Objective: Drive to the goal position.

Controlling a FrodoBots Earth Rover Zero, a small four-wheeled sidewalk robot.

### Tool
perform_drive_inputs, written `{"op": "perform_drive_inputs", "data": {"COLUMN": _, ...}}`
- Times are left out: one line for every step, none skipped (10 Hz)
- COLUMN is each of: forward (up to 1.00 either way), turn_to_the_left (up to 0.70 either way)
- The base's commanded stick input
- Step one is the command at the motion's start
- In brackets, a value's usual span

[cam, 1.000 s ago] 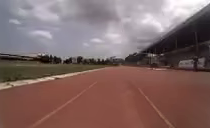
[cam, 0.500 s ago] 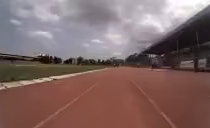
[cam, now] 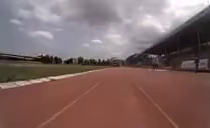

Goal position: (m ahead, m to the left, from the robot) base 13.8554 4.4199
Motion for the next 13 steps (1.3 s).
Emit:
{"op": "perform_drive_inputs", "data": {"forward": 0.45, "turn_to_the_left": 0.0}}
{"op": "perform_drive_inputs", "data": {"forward": 0.45, "turn_to_the_left": 0.0}}
{"op": "perform_drive_inputs", "data": {"forward": 0.45, "turn_to_the_left": 0.0}}
{"op": "perform_drive_inputs", "data": {"forward": 0.45, "turn_to_the_left": 0.0}}
{"op": "perform_drive_inputs", "data": {"forward": 0.45, "turn_to_the_left": 0.0}}
{"op": "perform_drive_inputs", "data": {"forward": 0.45, "turn_to_the_left": 0.0}}
{"op": "perform_drive_inputs", "data": {"forward": 0.45, "turn_to_the_left": 0.0}}
{"op": "perform_drive_inputs", "data": {"forward": 0.45, "turn_to_the_left": 0.0}}
{"op": "perform_drive_inputs", "data": {"forward": 0.45, "turn_to_the_left": 0.0}}
{"op": "perform_drive_inputs", "data": {"forward": 0.45, "turn_to_the_left": 0.0}}
{"op": "perform_drive_inputs", "data": {"forward": 0.45, "turn_to_the_left": 0.0}}
{"op": "perform_drive_inputs", "data": {"forward": 0.45, "turn_to_the_left": 0.0}}
{"op": "perform_drive_inputs", "data": {"forward": 0.45, "turn_to_the_left": 0.0}}
